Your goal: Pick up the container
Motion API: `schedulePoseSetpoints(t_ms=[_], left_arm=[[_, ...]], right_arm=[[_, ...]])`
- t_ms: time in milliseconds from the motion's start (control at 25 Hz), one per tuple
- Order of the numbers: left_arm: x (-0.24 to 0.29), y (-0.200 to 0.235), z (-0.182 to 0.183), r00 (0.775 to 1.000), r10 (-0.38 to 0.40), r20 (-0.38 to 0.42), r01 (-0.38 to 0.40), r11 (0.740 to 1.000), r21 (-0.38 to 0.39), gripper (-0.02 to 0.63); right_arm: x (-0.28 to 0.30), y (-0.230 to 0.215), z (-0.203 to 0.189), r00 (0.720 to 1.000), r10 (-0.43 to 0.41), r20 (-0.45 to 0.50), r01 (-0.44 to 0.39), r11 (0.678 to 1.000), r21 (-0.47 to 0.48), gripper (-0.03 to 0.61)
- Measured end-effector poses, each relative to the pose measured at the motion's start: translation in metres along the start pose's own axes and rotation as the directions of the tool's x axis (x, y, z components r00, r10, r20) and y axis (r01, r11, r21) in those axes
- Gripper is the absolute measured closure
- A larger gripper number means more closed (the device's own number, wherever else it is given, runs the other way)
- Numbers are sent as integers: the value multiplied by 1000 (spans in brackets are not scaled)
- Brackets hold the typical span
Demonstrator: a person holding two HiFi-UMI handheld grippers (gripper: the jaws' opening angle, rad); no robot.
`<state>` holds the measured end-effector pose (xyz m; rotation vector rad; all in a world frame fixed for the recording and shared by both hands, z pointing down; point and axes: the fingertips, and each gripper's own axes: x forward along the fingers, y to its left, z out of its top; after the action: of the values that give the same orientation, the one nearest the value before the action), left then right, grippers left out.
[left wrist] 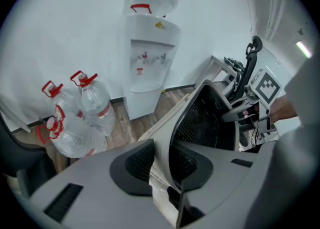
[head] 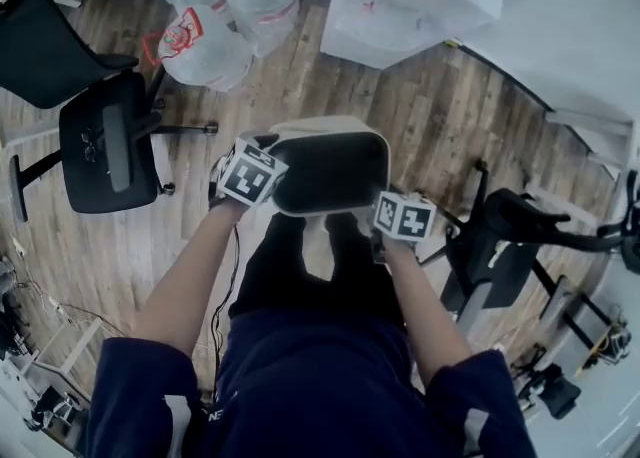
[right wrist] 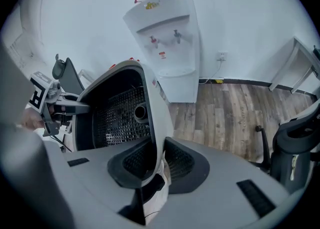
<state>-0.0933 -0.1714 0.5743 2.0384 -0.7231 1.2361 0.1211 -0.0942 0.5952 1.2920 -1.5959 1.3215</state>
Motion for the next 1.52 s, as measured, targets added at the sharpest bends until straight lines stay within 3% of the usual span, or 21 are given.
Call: schedulePoseSetpoints(t_ms=[440, 1080, 1520], left_arm=[[-91, -40, -9, 999, 35, 35, -34, 999, -20, 517], [-129, -29, 7, 995, 49, 90, -47, 999, -19, 515], [-129, -28, -1, 995, 47, 90, -44, 999, -31, 514]], right_arm=[[-86, 34, -13, 999, 18, 29, -17, 999, -42, 492], [-112, 57, 15, 997, 5, 78, 1, 996, -85, 492], [-109, 60, 14, 997, -5, 81, 11, 997, -82, 495]])
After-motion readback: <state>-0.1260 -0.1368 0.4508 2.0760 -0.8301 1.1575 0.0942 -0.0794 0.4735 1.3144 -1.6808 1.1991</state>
